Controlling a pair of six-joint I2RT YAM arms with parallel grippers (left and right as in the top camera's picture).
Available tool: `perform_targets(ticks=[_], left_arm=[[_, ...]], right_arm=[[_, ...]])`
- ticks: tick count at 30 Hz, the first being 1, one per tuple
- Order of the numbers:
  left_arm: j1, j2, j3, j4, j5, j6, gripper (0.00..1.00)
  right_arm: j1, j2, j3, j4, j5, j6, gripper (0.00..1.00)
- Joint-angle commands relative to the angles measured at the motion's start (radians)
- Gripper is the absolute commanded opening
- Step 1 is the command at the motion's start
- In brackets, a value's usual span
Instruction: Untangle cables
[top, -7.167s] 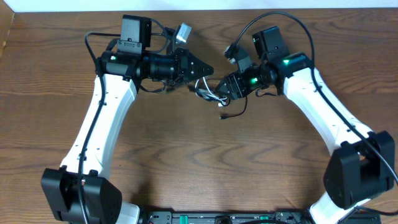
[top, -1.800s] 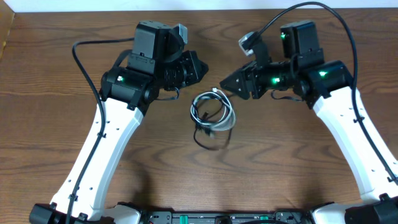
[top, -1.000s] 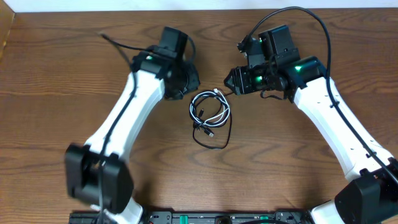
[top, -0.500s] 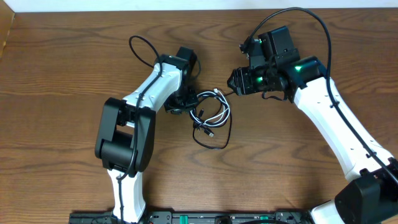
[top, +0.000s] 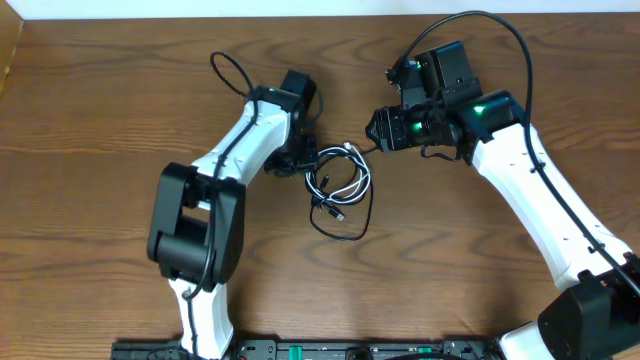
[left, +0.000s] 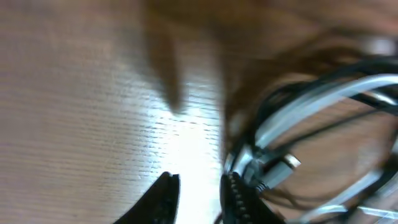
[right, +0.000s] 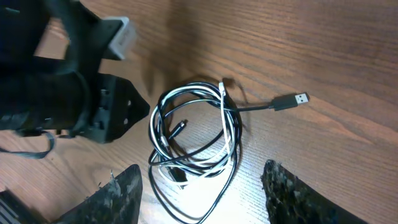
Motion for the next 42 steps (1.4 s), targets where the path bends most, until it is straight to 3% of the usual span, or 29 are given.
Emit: perform_targets(ticks=[1,15,20,29,33,37,39,42], left_arm=[[-0.009,-0.023,0.035,0.012,0.09,0.131,0.34],[-0.04,0.051,0.0,0.076,0.052,0.109,0.33],[-0.05,0.081,0.0,0.075,-0.024,-0.012,0.08],[-0.048,0.079,0.009,0.068,-0.093,-0.09,0.08],[-0.047,0.041,0.017,0.066,0.069,-0.005,0.07],[-0.031,0.018,0.017,0.067,0.468,0.293,0.07],[-0.015,0.018,0.016,0.035,0.587,0.404,0.07],[0.021,0.016,0.017,0.019,0.681,0.438,0.07]], right_arm=[[-0.002,0.013,0.001,0.002,0.011,0.003,0.59],[-0.002,0.014,0.002,0.001,0.012,0.003,0.59],[-0.002,0.014,0.002,-0.001,0.012,0.003,0.6],[-0.002,0.018,0.001,0.008,0.012,0.003,0.6],[-0.001,0.028,0.001,0.008,0.011,0.003,0.61],[-0.001,0.047,0.0,-0.002,0.011,0.003,0.61],[-0.002,0.052,0.0,-0.004,0.011,0.003,0.61],[-0.012,0.052,0.0,0.002,0.011,0.003,0.61]])
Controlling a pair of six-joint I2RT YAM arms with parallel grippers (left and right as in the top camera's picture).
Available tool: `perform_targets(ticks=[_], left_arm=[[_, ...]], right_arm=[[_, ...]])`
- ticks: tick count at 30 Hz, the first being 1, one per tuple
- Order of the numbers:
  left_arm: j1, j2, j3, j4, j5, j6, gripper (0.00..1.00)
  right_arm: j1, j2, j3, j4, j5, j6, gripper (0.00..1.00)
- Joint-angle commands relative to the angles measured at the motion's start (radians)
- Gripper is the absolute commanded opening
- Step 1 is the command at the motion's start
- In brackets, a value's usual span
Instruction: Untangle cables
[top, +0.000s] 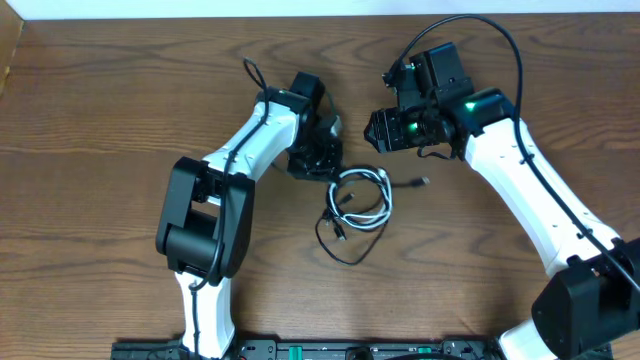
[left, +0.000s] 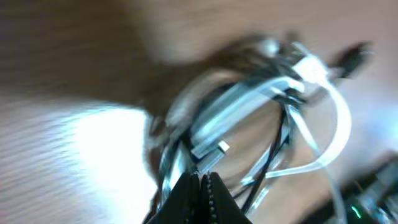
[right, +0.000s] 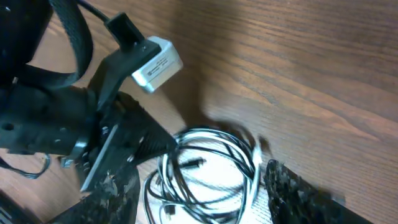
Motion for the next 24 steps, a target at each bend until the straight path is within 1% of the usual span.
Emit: perform_targets(ticks=[1,5,9,11,16,18,19,20,22,24], left_arm=[[0.052,-0.036,0.007,-0.008,0.279,0.173,0.07],[0.102,-0.043,0.007,0.006,0.46,0.22,0.07],[0.135,-0.045,0.007,0.006,0.456,0.211,0.07],[0.143,-0.051,0.007,0.006,0.379,0.159,0.07],[0.142,-0.11,0.007,0.012,0.195,0.058,0.08],[0.142,-0.153,0.007,0.018,0.071,-0.025,0.07],[0.142,-0.176,0.007,0.018,-0.028,-0.093,0.07],[0.142,-0.204,0.007,0.017,-0.124,-0.161,0.08],[0.142,-0.252,0.007,0.018,-0.245,-0.256,0.07],[0.142,-0.293,0.007,0.023,-0.275,-0.291,0.07]], right_arm=[[-0.015,0.006,0.0,0.003,0.007,0.003,0.61],[-0.033,0.006,0.0,-0.001,-0.032,-0.011,0.63],[-0.034,0.011,0.0,0.0,-0.052,-0.027,0.67],[-0.034,0.022,0.0,0.008,-0.051,-0.027,0.75],[-0.037,0.039,0.0,0.021,-0.044,-0.027,0.76],[-0.038,0.039,0.0,0.022,-0.014,-0.026,0.78],[-0.038,0.039,0.0,0.021,-0.001,-0.026,0.79],[-0.038,0.039,0.0,0.02,0.001,-0.026,0.84],[-0.038,0.039,0.0,0.013,0.001,-0.026,0.86],[-0.038,0.039,0.0,0.006,0.001,-0.026,0.99]])
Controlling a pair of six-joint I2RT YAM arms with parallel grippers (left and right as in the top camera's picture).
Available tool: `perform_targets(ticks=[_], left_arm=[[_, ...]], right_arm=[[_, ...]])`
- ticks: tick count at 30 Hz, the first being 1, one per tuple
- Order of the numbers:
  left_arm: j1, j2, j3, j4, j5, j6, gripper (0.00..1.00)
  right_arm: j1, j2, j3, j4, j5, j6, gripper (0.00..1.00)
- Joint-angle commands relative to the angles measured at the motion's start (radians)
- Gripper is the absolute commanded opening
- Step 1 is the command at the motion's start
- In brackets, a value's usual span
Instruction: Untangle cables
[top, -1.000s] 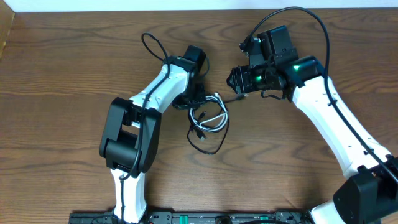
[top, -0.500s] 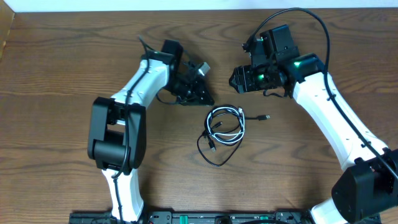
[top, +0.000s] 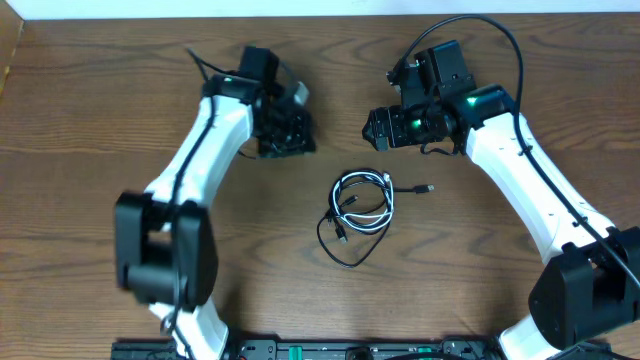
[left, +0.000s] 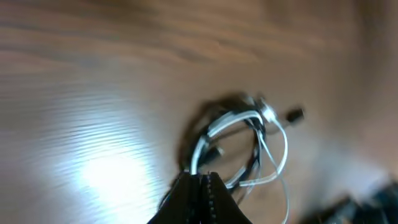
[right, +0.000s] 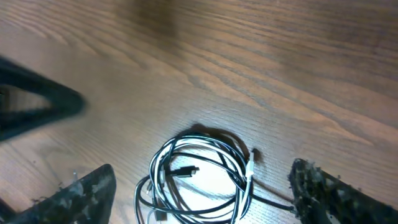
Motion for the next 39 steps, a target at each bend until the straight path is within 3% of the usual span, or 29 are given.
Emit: perform_targets(ticks=[1,23,39], left_arm=[[0.001,-0.098,0.007,0.008,-0.221,-0.172,0.07],[0.001,-0.123,0.007,0.057,-0.229,-0.273,0.08],[-0.014,-0.123,0.001,0.044,-0.277,-0.273,0.07]], right_arm=[[-0.005,0.003,0.0,-0.01,0.014,-0.01,0.99],[-0.003,0.003,0.0,-0.014,0.014,-0.01,0.99],[-0.003,0.003,0.0,-0.014,0.014,-0.01,0.99]])
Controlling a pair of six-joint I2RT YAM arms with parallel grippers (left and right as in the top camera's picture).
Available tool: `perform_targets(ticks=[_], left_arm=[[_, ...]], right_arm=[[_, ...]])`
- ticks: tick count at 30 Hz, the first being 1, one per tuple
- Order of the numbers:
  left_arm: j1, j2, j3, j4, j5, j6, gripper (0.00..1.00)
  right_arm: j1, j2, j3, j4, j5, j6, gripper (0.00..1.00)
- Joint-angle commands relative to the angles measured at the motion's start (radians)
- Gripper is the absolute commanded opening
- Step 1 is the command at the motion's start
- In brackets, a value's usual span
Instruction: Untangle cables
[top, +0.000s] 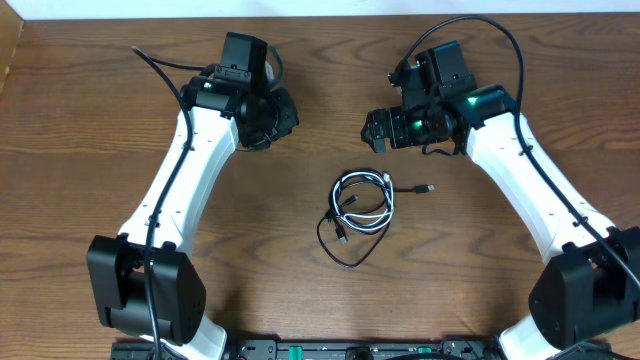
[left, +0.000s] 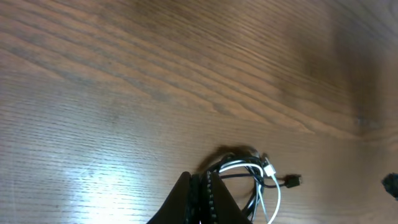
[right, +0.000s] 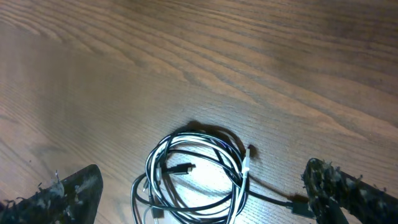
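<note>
A tangled coil of black and white cables (top: 362, 200) lies flat on the wooden table, midway between the arms. A black plug (top: 426, 188) sticks out to its right and a loose black loop (top: 340, 245) trails below. The left wrist view shows the cables (left: 255, 174) just beyond my left gripper (left: 202, 186), which is shut with nothing in it. That left gripper (top: 280, 115) hovers up and to the left of the coil. My right gripper (top: 375, 130) hangs above the coil's upper right. It is wide open, its fingers either side of the cables (right: 193, 180) below.
The wooden table (top: 80, 200) ends at a white wall along the top of the overhead view. A cardboard edge (top: 8, 50) shows at the upper left. A black rail (top: 300, 350) runs along the near edge.
My left gripper has moved back and a little to the left, farther from the coil, and is still shut. The cables lie as they did and the right gripper has hardly moved.
At first my left gripper was slightly open at the coil's left edge. Then it was shut beside the coil, which lay farther right with its plug pointing right. After that the gripper was off the coil, and now farther still.
</note>
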Motion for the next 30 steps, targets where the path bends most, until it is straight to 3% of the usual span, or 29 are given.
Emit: perform_targets(ticks=[1,30], left_arm=[[-0.019,0.003,0.0,-0.003,-0.056,-0.013,0.07],[-0.073,0.003,-0.006,0.004,-0.126,-0.012,0.07]], right_arm=[[-0.002,0.003,0.0,-0.002,0.005,-0.003,0.99],[-0.002,0.003,0.0,-0.002,0.005,-0.003,0.99]])
